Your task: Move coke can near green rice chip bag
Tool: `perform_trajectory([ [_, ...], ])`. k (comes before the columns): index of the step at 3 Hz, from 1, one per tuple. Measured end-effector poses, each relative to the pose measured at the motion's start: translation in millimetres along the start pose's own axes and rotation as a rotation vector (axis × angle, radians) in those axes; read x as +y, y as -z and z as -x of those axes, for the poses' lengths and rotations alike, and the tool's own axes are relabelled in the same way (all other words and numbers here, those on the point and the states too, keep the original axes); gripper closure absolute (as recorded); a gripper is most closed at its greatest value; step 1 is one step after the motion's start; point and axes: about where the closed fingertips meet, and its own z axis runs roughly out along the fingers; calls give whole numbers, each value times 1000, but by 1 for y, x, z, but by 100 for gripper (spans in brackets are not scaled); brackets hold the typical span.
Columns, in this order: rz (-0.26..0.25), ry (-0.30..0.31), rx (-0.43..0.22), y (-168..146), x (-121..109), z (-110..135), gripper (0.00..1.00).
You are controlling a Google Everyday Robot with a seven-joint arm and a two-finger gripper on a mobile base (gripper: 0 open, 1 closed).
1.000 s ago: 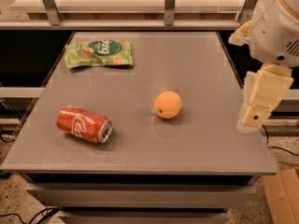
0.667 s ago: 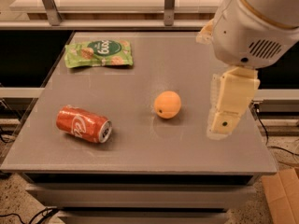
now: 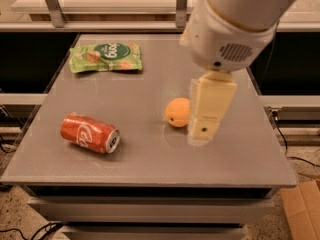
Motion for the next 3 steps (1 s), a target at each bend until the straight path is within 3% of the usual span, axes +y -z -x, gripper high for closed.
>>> perform_trajectory([
  [2, 97, 124, -23, -70, -15, 86, 0],
  [3, 131, 124, 1, -109, -14, 114, 0],
])
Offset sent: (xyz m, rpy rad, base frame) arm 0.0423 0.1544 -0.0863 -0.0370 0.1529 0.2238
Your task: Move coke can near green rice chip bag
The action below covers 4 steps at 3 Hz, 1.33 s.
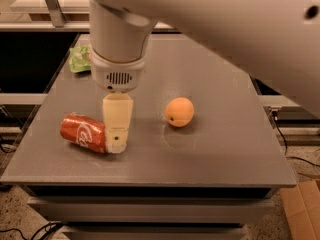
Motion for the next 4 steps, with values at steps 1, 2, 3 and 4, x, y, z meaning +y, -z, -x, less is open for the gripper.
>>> perform_trajectory([
  [1, 38, -36, 25, -25, 2, 23, 0],
  [2, 62, -73, 50, -46, 7, 40, 0],
  [3, 53, -116, 76, -63, 6, 52, 0],
  [4, 36, -148, 109, -81, 6, 60, 17],
])
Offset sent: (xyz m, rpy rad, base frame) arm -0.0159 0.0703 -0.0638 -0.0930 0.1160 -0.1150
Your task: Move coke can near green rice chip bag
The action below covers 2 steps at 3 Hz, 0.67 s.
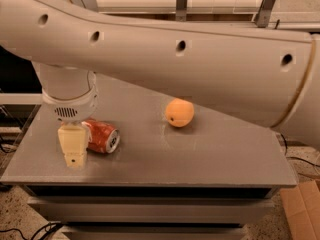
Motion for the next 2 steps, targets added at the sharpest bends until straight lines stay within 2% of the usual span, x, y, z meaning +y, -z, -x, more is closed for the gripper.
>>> perform_trajectory([
  [2, -33, -56, 30, -13, -10, -1, 64],
])
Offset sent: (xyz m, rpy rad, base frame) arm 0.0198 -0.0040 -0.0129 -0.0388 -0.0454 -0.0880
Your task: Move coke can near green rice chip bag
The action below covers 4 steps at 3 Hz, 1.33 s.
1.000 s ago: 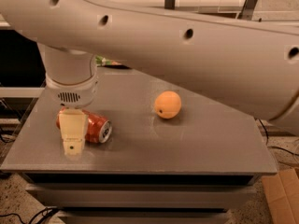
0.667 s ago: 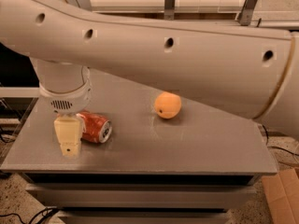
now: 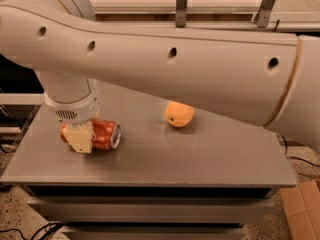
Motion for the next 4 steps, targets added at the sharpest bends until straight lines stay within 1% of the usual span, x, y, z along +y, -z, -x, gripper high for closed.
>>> perform_trajectory([
  [1, -32, 6, -8, 9, -13, 0, 88],
  [2, -83, 14, -44, 24, -41, 7, 100],
  [3, -83, 14, -44, 24, -41, 7, 100],
  [4, -114, 8, -47, 24, -51, 13, 100],
])
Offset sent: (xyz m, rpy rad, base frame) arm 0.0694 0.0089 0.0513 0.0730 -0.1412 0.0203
